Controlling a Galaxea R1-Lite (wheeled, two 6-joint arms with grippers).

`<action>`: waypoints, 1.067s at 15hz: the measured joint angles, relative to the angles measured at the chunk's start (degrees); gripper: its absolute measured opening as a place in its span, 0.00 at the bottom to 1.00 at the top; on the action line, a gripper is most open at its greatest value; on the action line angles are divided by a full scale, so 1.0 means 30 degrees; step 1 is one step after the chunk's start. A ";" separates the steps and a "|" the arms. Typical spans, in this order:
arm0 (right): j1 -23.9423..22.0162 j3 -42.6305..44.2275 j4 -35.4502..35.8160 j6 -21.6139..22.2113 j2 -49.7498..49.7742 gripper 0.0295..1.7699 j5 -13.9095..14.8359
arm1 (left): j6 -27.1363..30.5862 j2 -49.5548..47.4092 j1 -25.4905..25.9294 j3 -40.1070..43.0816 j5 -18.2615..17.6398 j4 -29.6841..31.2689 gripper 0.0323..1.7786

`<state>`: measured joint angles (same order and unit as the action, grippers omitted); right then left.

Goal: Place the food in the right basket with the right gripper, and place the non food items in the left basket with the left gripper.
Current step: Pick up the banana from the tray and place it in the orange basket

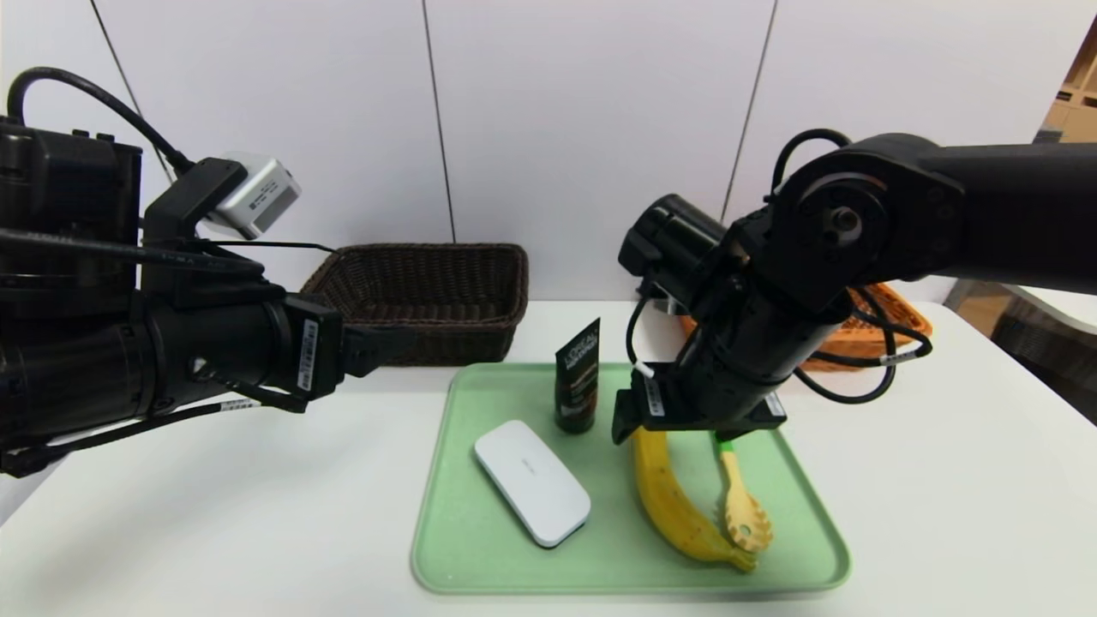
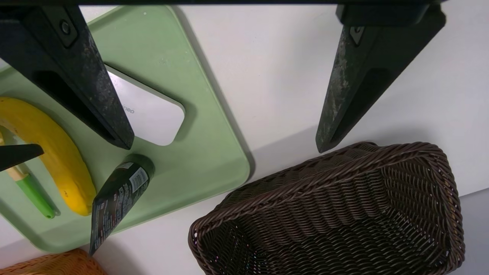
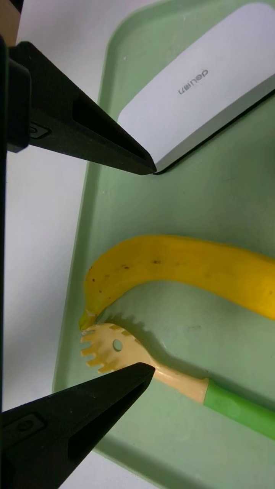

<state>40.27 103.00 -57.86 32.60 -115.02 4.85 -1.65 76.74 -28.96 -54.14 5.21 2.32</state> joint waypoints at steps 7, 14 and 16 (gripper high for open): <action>0.0569 0.0232 -0.0065 0.0297 -0.1638 0.96 0.1313 | -0.0045 -0.0138 -0.0045 0.0028 0.0008 -0.0004 0.95; 0.0715 0.0764 -0.0110 0.0321 -0.3031 0.96 0.1617 | -0.0256 -0.0252 -0.0045 0.0028 -0.0008 0.0000 0.95; 0.0707 0.0784 -0.0118 0.0573 -0.3243 0.96 0.1617 | -0.0260 -0.0276 -0.0045 0.0028 -0.0008 0.0008 0.95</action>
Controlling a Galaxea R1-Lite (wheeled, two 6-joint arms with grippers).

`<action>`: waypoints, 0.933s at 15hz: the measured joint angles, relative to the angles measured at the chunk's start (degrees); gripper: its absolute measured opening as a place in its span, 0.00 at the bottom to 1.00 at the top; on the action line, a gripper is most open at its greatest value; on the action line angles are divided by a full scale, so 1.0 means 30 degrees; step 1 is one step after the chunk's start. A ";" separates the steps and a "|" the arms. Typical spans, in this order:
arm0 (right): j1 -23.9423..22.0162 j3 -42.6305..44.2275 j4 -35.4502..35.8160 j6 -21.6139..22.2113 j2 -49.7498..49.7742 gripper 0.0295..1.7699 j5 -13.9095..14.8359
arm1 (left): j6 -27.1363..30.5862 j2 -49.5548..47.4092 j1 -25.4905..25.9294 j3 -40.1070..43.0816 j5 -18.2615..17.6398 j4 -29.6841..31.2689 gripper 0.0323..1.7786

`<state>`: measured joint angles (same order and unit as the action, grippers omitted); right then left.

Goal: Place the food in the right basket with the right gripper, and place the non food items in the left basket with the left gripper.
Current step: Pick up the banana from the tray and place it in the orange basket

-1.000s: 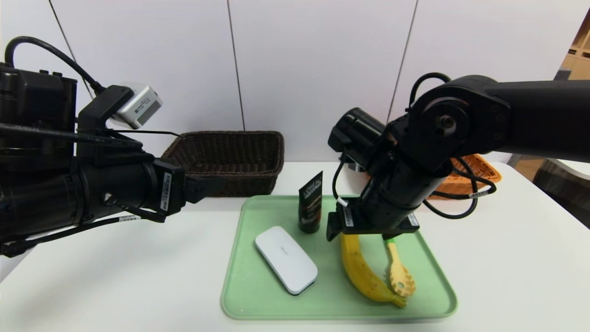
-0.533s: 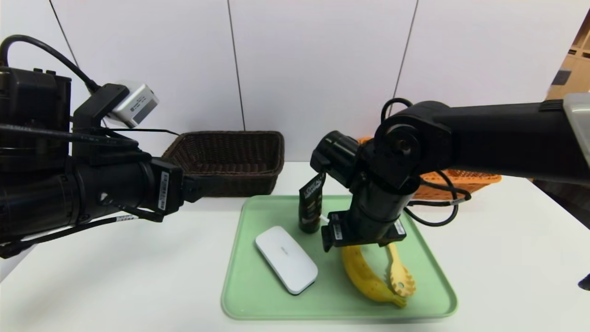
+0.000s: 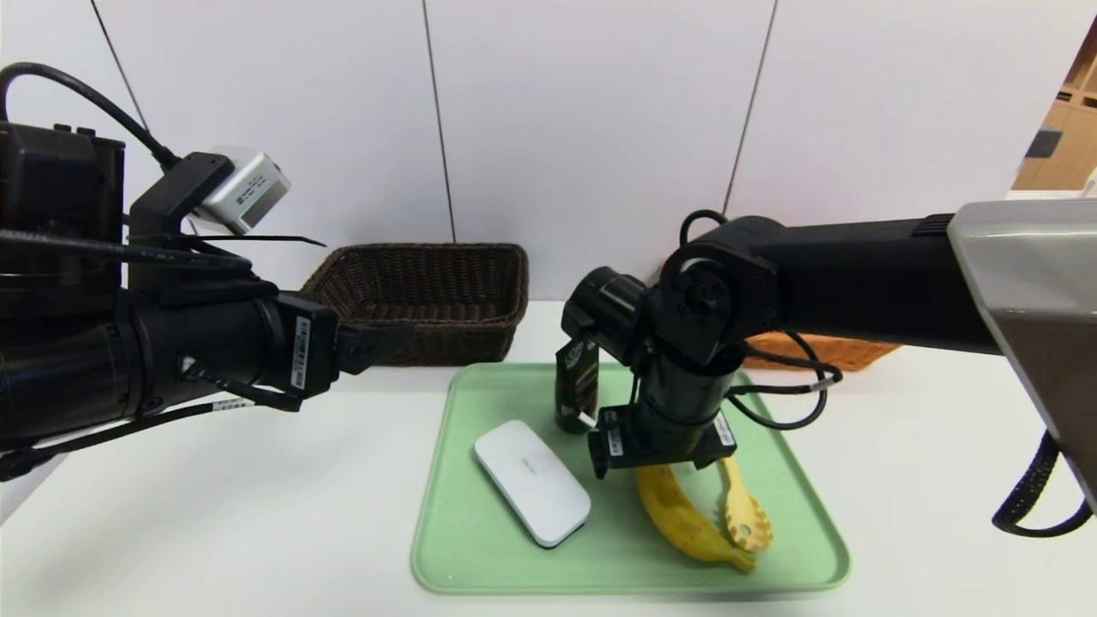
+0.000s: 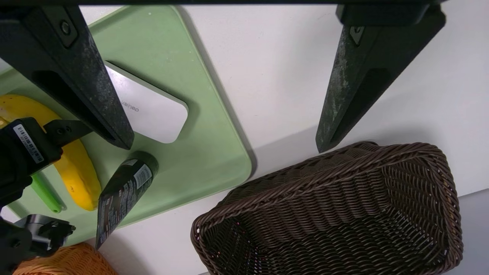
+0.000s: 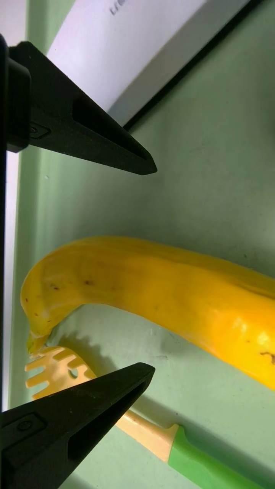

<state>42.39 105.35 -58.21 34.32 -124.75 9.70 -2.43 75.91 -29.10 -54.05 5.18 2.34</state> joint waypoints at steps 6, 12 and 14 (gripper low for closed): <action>-0.0053 0.0000 -0.0305 0.0163 -0.0175 0.96 -0.0004 | 0.0004 0.0008 0.0000 -0.0028 -0.0020 0.0028 0.95; -0.0093 -0.0065 -0.0321 0.0219 -0.0183 0.55 -0.0122 | -0.0033 0.0024 0.0000 -0.0037 -0.0012 0.0061 0.95; -0.0093 -0.0093 -0.0321 0.0211 -0.0183 0.43 -0.0179 | -0.0219 0.0008 0.0000 -0.0065 -0.0012 0.0061 0.95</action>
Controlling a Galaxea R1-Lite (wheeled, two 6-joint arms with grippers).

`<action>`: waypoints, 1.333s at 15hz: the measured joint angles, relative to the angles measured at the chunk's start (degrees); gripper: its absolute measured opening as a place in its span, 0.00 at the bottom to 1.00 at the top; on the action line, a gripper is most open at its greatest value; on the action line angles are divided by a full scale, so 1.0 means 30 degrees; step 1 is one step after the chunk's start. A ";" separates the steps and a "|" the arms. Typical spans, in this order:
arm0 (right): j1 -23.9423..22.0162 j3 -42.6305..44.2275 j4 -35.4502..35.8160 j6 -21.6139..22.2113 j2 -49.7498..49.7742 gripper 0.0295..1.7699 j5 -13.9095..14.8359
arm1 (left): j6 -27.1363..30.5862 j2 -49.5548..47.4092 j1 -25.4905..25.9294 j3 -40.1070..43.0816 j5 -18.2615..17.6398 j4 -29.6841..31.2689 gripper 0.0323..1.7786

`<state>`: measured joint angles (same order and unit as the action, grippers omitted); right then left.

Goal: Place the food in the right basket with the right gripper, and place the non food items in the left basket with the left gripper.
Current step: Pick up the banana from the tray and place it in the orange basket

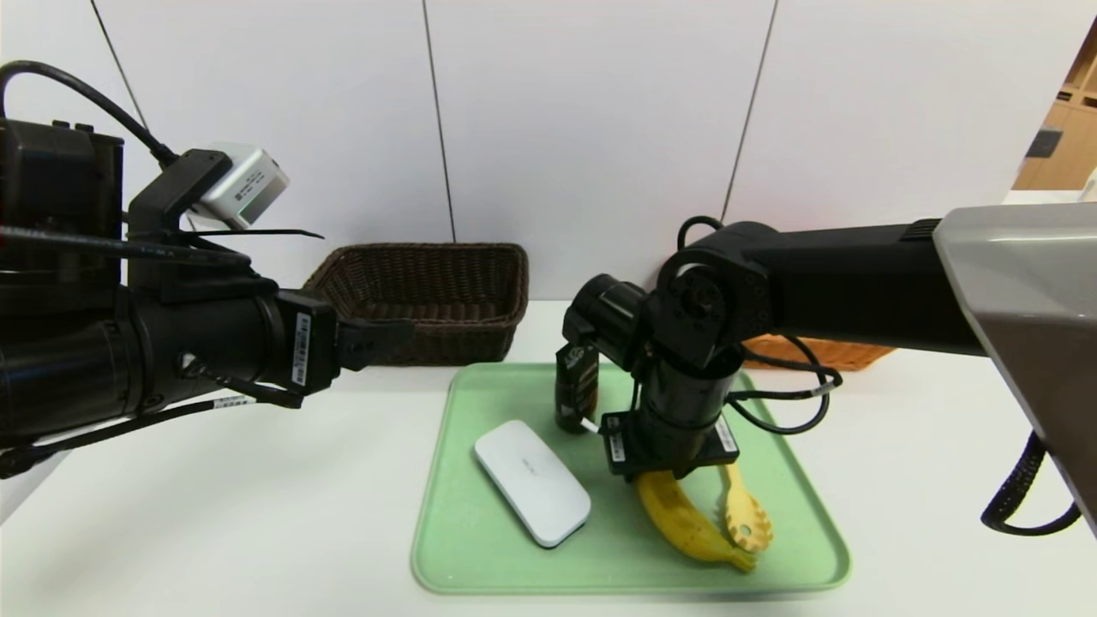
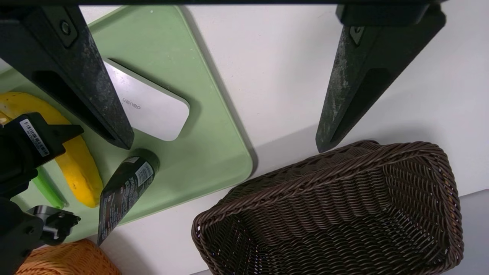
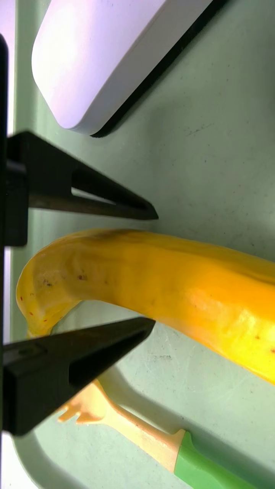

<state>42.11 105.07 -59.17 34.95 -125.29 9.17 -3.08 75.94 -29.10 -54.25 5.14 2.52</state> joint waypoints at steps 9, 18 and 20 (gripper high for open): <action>0.0012 -0.0248 -0.0057 -0.0085 0.0622 0.23 -0.0337 | -0.0203 -0.0297 0.0016 -0.0008 0.0008 -0.0053 0.95; 0.0378 0.0882 -0.0735 -0.0073 0.4380 0.23 -0.0016 | -0.0183 -0.0085 0.0000 0.0545 0.0028 -0.0037 0.95; 0.0289 0.1699 -0.0752 -0.0146 0.5595 0.23 0.0325 | -0.0211 -0.0085 0.0000 0.0719 0.0028 -0.0037 0.95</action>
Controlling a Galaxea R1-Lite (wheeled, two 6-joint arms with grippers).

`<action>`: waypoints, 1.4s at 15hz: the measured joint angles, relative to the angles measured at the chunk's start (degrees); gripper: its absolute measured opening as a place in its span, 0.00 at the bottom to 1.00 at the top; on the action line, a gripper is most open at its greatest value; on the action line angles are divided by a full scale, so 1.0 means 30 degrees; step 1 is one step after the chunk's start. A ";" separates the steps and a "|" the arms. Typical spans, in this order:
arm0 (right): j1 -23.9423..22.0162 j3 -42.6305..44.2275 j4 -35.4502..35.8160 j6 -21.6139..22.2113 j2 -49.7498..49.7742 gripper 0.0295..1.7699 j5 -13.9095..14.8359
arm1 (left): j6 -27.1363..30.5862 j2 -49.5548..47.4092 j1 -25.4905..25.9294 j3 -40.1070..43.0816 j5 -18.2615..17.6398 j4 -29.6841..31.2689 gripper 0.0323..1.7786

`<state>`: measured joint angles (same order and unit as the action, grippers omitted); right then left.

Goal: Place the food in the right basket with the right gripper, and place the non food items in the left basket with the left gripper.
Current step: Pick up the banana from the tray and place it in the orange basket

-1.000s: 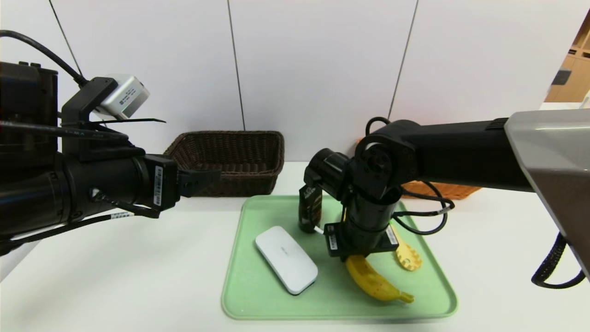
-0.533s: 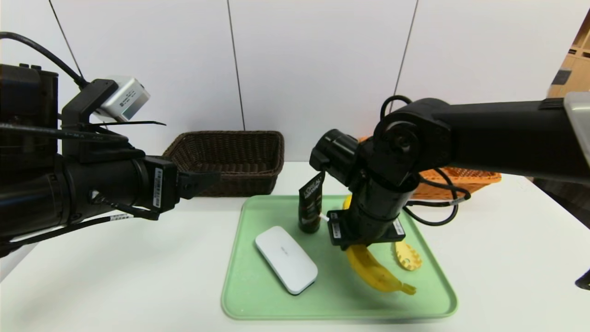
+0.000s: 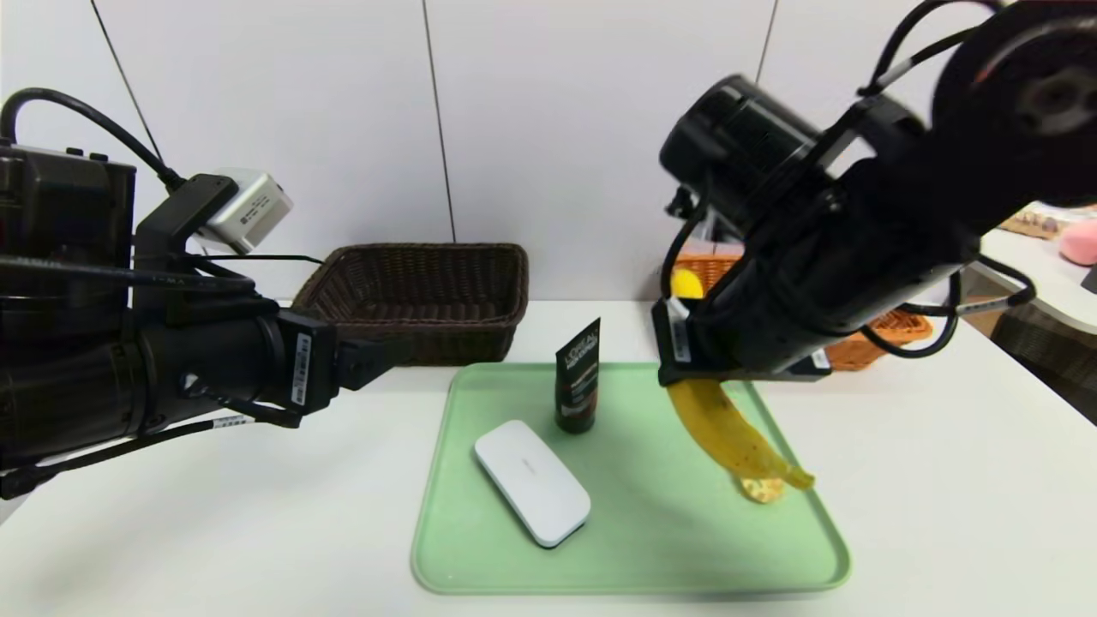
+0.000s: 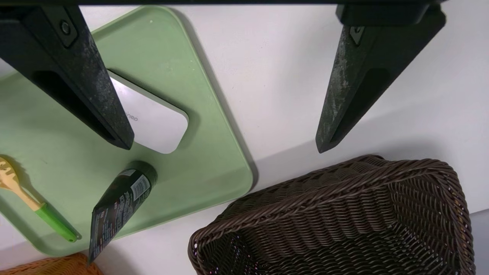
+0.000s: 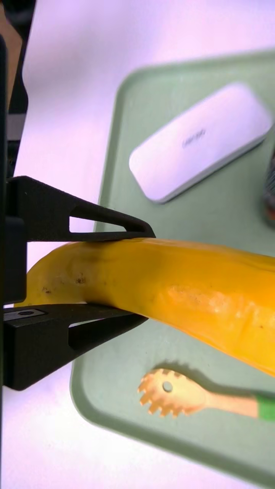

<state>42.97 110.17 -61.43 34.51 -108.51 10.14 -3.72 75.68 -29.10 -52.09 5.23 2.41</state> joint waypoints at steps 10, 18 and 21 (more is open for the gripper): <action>-0.8371 0.0589 0.6412 0.0577 0.2487 0.23 -0.0967 | -0.0028 0.0305 -0.0020 -0.0016 -0.0065 0.0041 0.95; -1.2296 0.0553 1.0508 1.1244 -0.0215 0.23 -0.6238 | -0.0061 0.0317 -0.0012 0.0414 -0.0057 0.0037 0.95; -1.2902 0.0536 1.0553 1.2788 -0.1097 0.23 -0.6246 | -0.0053 0.0317 0.0000 0.0451 -0.0065 0.0049 0.95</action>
<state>4.27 111.78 -29.77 72.88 -111.80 -8.59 -3.88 76.63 -29.10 -50.74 5.03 2.56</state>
